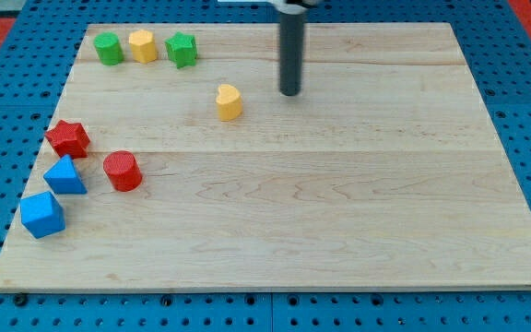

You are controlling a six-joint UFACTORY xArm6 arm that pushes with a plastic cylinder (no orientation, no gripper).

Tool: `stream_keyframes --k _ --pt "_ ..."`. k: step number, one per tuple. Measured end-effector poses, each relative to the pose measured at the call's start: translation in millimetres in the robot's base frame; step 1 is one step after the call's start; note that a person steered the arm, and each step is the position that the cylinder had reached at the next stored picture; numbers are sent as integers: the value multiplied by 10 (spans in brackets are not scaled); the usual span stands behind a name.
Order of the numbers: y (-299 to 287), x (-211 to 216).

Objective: Move the yellow heart closer to the yellow hexagon

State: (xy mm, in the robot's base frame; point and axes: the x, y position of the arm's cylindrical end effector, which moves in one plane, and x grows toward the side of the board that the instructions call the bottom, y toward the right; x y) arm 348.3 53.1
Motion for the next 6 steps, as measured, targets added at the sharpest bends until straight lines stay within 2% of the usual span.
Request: stream_keyframes --k 1,2,3,4,5,6 --pt "-521 326" --pt "-1578 -213" --pt "-1682 -250" --pt "-1717 87" --pt "-2352 -163" --pt "-2533 -209"
